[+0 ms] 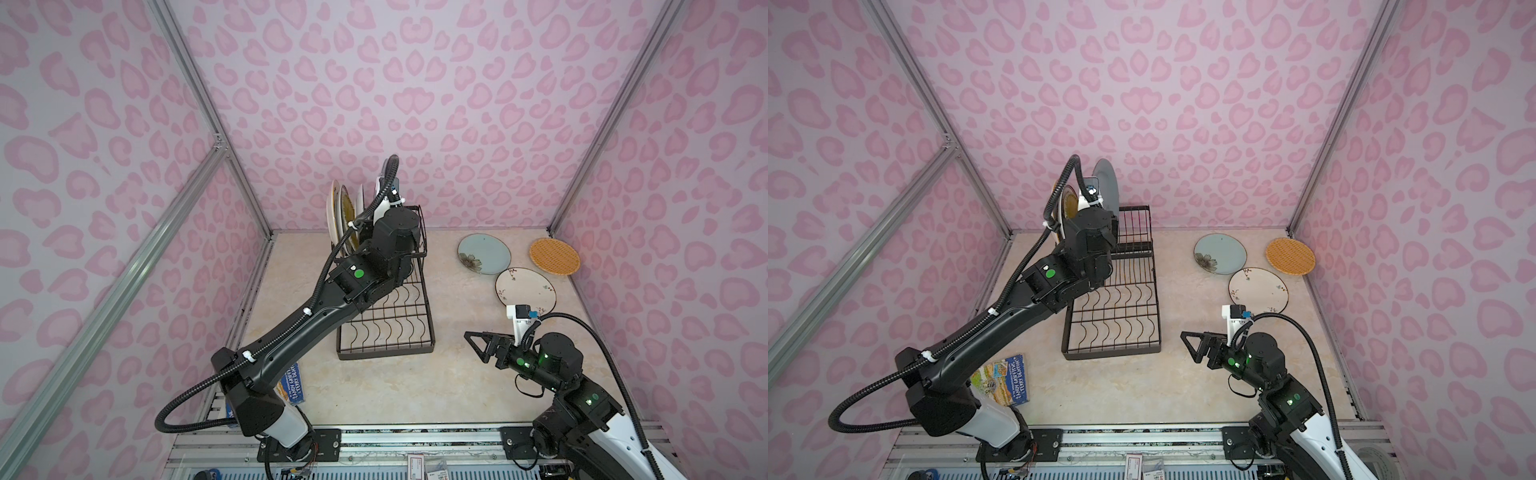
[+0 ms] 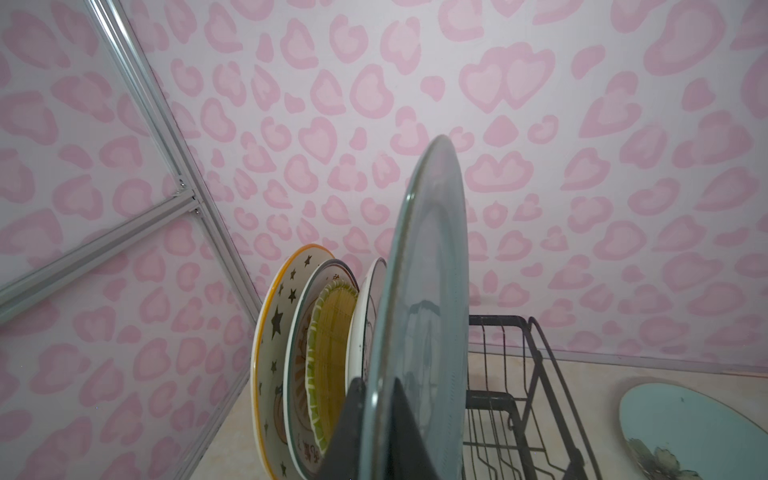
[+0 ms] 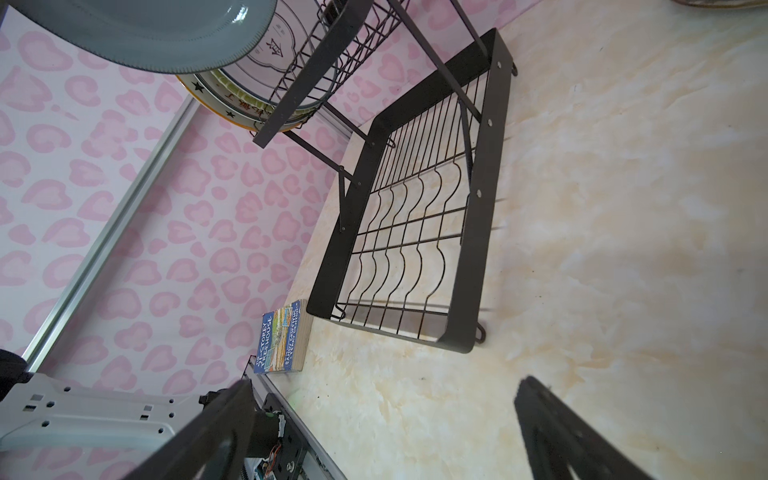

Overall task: Load the plates into the dish rack
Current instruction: 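Lower the blue-gray plate with the left gripper into the upper tier beside the standing plates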

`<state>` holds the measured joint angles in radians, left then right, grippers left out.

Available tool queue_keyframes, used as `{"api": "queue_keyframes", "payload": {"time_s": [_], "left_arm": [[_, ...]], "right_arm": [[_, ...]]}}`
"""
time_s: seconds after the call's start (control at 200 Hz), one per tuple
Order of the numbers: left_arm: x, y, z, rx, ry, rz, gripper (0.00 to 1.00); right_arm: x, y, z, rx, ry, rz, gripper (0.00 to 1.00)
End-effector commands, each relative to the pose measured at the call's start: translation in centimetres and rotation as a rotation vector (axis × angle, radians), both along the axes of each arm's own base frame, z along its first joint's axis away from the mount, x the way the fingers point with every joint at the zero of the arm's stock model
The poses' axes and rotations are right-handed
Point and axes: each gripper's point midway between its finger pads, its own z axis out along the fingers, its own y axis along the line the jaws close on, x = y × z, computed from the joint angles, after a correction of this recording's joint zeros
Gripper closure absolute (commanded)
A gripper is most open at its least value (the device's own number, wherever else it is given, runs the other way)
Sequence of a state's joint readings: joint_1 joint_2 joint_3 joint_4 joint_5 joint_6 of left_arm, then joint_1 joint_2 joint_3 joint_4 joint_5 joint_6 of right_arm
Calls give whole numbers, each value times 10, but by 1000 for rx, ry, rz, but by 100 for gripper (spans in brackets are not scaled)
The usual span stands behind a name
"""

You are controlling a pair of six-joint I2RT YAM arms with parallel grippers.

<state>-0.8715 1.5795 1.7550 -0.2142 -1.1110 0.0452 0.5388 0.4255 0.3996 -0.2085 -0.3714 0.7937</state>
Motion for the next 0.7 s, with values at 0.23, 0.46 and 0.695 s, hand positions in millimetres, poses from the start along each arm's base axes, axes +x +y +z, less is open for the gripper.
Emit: {"api": "queue_keyframes", "payload": {"time_s": [0.23,0.46,0.695], "left_arm": [[16,13,10,39,-48,88,96],[25,17,-5,71,-20,91,96],[34,15,-22,108,10,99,96]], "right_arm": [[-1,-1,-1,13,-10,-6,3],[-1,-1,-1,16,-11,-6,3],[-1,-1,-1,18,-11,-8,3]]}}
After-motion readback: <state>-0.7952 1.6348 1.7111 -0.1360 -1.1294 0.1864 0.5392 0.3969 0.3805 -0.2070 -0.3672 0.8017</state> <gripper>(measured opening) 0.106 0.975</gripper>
